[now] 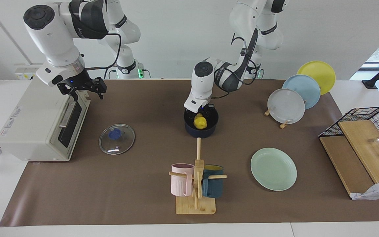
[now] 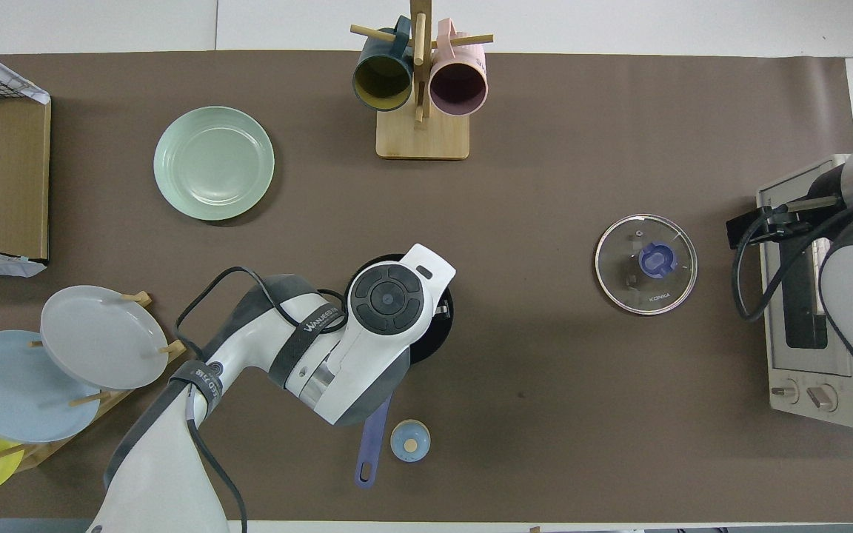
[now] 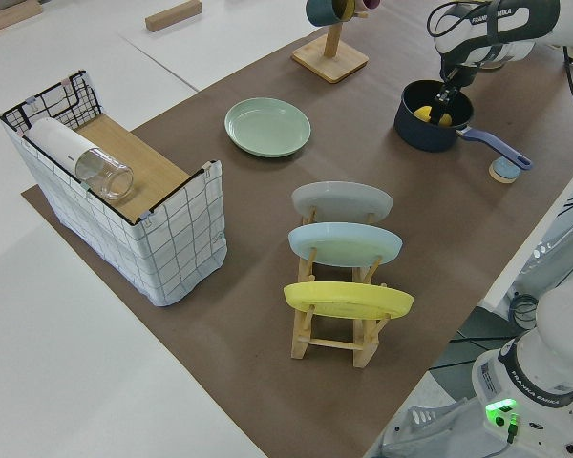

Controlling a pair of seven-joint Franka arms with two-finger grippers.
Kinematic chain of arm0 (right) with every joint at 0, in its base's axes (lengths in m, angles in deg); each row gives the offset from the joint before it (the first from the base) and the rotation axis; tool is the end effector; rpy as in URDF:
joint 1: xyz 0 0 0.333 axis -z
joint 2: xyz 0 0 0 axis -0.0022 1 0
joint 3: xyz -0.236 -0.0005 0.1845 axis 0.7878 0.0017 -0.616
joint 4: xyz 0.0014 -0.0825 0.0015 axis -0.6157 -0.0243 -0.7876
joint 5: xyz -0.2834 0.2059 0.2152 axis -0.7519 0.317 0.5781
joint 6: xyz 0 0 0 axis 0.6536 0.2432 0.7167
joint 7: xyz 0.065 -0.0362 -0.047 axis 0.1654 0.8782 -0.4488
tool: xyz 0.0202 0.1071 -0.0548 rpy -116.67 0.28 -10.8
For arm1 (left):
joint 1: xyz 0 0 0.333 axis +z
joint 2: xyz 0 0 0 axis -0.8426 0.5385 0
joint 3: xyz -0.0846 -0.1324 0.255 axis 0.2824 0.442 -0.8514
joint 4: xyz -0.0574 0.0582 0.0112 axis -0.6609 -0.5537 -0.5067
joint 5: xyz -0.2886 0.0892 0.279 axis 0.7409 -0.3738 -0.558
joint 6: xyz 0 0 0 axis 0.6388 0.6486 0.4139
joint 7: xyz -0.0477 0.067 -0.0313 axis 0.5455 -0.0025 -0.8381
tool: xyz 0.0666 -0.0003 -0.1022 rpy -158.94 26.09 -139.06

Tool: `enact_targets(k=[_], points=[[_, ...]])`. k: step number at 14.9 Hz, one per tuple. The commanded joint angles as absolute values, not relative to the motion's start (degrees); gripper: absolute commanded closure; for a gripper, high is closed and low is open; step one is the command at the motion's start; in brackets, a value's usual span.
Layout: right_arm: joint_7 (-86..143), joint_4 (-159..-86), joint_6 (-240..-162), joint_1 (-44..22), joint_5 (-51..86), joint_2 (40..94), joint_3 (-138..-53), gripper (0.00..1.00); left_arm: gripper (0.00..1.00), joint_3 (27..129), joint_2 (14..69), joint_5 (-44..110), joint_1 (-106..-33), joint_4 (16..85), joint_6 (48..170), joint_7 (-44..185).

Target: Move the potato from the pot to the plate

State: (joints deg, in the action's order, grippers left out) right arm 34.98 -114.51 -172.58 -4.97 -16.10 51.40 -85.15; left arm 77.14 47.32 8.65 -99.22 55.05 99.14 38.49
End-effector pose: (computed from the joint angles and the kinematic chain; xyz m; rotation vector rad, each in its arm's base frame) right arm 0.5613 0.0093 0.5466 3.0884 0.0822 -0.1814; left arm 0.4386 -0.4231 0.2832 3.1373 0.1056 -0.0463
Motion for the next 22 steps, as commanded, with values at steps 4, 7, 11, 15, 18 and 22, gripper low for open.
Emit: enact_targets(k=[4, 7, 11, 15, 18, 22], points=[[37.7, -110.8, -170.3, -2.4, -13.2, 51.9, -85.8, 0.00, 1.00, 76.3, 44.5, 7.5, -99.6, 54.1, 96.0, 37.9], [42.0, -110.8, -171.4, -2.5, -13.1, 50.6, -85.8, 0.00, 1.00, 75.7, 40.3, 7.7, -98.9, 51.3, 89.7, 38.4], [41.9, -111.7, -173.1, -2.7, -12.8, 49.7, -85.3, 0.00, 1.00, 75.6, 38.8, 8.2, -93.0, 41.4, 78.5, 41.9], [42.2, -113.0, -173.9, -2.8, -13.4, 47.7, -85.3, 0.00, 1.00, 75.6, 40.1, 10.5, -82.8, 34.3, 76.2, 53.4], [42.3, -112.6, -173.7, -2.3, -13.1, 47.9, -85.3, 0.00, 1.00, 75.6, 41.9, 10.5, -74.1, 33.5, 77.6, 67.4], [42.3, -112.2, -173.6, -2.2, -13.8, 48.5, -85.2, 0.00, 1.00, 75.6, 49.3, 10.0, -67.9, 32.9, 86.9, 79.2]])
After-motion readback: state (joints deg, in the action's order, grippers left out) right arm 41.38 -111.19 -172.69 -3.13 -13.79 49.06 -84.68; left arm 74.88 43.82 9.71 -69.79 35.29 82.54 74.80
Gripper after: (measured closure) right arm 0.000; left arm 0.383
